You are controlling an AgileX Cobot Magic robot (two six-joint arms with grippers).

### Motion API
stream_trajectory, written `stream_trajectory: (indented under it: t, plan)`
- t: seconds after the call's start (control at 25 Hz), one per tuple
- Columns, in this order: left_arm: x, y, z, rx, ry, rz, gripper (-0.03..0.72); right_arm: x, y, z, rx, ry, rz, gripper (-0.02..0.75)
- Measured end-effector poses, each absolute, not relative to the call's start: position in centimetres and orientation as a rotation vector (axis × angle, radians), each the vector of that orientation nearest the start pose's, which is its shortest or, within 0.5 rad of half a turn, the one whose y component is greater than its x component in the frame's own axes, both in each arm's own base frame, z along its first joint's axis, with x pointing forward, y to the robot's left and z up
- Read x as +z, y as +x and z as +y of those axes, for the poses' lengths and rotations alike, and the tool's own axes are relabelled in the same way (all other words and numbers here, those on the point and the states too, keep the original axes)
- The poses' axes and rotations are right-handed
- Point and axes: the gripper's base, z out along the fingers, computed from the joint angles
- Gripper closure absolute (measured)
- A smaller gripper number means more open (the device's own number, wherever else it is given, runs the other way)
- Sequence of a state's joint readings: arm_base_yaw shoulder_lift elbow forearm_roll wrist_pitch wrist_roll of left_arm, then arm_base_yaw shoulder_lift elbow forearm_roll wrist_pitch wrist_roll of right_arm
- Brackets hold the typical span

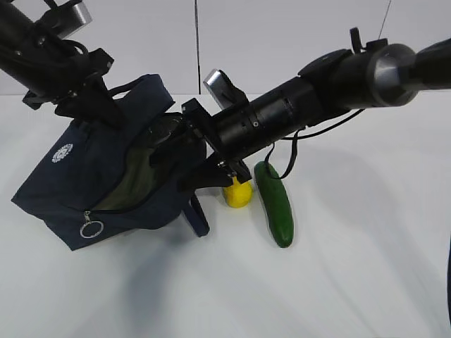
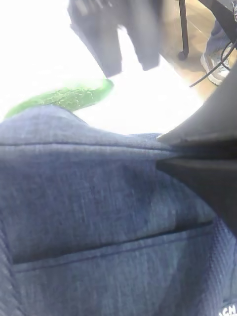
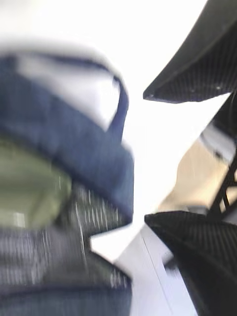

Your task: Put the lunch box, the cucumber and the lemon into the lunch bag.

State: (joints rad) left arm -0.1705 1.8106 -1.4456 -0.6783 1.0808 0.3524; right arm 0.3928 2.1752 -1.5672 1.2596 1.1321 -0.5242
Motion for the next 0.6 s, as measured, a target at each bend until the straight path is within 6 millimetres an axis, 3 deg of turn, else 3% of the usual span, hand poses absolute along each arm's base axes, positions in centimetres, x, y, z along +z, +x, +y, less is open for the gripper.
stream_trajectory:
  t: [0.24, 0.36, 0.6]
  plan:
    - [26.9, 36.2, -11.3, -0.868, 0.363, 2.723, 0.694, 21.8, 37.3, 22.5, 1.263, -0.394, 2.821, 0.229]
    - [26.9, 36.2, -11.3, -0.868, 0.363, 2.724, 0.694, 23.1, 37.5, 21.4, 1.044, -0.332, 2.895, 0.229]
    - [26.9, 36.2, -11.3, -0.868, 0.363, 2.724, 0.694, 22.9, 37.5, 18.8, 0.567, -0.194, 3.063, 0.229]
